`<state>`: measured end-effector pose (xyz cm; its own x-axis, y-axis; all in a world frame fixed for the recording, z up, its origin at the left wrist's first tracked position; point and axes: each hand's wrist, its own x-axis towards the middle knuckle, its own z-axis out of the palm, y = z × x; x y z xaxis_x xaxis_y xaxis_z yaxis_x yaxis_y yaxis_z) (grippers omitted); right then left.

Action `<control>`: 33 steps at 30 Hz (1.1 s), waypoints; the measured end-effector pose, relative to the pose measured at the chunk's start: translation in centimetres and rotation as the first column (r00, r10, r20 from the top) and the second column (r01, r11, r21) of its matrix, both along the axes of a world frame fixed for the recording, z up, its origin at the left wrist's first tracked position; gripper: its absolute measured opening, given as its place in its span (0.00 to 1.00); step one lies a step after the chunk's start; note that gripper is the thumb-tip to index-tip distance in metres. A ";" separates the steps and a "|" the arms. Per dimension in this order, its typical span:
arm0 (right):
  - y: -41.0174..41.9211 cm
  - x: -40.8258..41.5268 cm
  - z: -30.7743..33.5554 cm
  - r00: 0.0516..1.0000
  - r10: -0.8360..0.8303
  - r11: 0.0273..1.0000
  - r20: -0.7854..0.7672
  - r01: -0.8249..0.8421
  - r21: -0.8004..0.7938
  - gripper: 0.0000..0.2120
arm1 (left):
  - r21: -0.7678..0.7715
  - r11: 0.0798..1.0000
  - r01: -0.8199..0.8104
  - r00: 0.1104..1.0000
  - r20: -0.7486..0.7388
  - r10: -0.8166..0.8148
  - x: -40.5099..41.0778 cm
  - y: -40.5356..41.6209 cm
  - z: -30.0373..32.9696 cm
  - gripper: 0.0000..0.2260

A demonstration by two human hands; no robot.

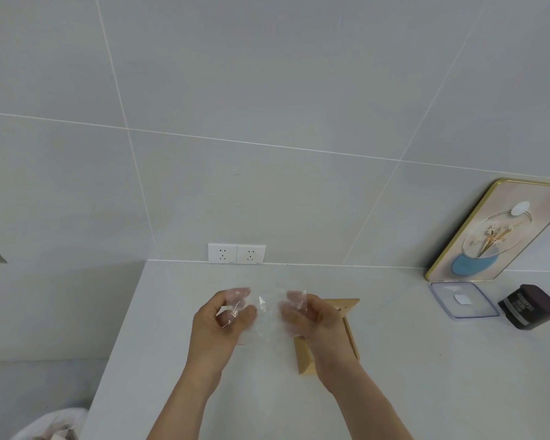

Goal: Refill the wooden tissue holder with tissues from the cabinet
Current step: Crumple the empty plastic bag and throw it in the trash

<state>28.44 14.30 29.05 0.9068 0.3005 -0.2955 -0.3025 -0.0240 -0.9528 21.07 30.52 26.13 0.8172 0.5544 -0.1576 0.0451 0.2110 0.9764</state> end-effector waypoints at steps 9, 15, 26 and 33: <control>-0.1 0.5 -1.1 0.994 -0.104 0.994 -0.027 0.103 -0.030 0.08 | -0.023 0.999 -0.036 0.999 -0.004 0.036 -0.8 0.5 -0.7 0.14; 1.0 -0.2 -1.8 0.989 -0.046 0.998 -0.140 0.051 0.035 0.28 | 0.016 1.000 -0.015 1.000 0.007 0.015 -0.7 0.1 -1.3 0.14; 0.9 -0.5 -2.0 0.993 -0.101 0.994 -0.056 0.099 -0.043 0.19 | -0.004 0.990 -0.143 0.986 -0.087 0.142 -1.5 0.1 -1.9 0.13; 0.3 0.3 -1.6 0.996 -0.057 0.998 -0.066 0.056 -0.020 0.17 | -0.102 0.977 -0.185 0.975 -0.140 0.170 -2.0 -0.8 -0.7 0.19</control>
